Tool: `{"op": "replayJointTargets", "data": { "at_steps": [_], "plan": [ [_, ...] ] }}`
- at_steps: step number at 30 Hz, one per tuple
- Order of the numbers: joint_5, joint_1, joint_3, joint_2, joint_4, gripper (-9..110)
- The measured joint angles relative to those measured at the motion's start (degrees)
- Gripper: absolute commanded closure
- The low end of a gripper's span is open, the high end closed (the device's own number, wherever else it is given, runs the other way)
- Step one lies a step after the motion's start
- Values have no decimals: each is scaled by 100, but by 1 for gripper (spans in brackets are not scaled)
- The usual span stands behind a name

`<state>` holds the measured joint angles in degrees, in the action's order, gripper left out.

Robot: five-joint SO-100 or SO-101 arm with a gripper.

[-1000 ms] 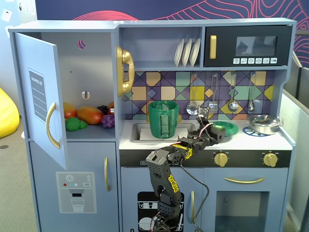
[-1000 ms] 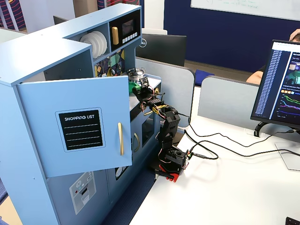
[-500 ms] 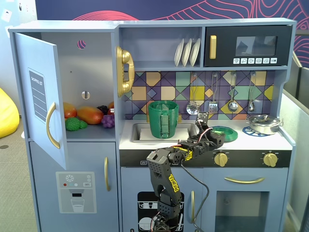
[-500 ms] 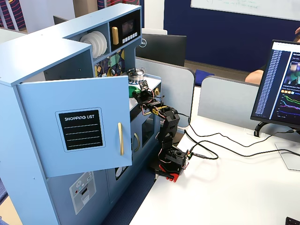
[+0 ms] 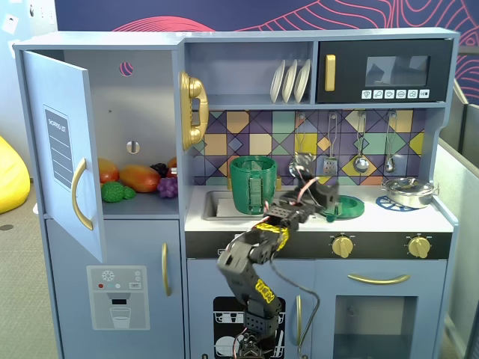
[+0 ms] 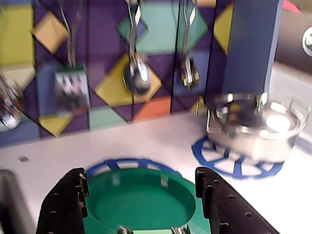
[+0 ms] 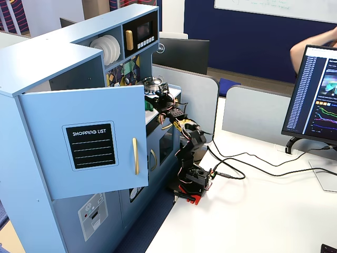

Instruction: Take off the lid from the green recipient and place it on the counter

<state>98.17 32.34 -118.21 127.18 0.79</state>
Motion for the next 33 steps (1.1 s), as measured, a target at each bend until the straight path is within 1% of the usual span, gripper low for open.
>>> {"op": "replayJointTargets", "data": {
  "at_steps": [3, 6, 11, 17, 21, 24, 27, 33],
  "plan": [
    [-53, -141, 0, 817, -1204, 81],
    [-62, -554, -132, 1731, -2531, 83],
    [62, -1160, -949, 2804, -3981, 87],
    [149, -2039, -1846, 3252, -5687, 95],
    [158, -2575, -2716, 3630, -6214, 101],
    [88, -2918, -3340, 3937, -6504, 101],
    [-193, -3138, -3779, 4166, -6864, 101],
    [-554, -3287, -4342, 4685, -7523, 101]
  ]
}}
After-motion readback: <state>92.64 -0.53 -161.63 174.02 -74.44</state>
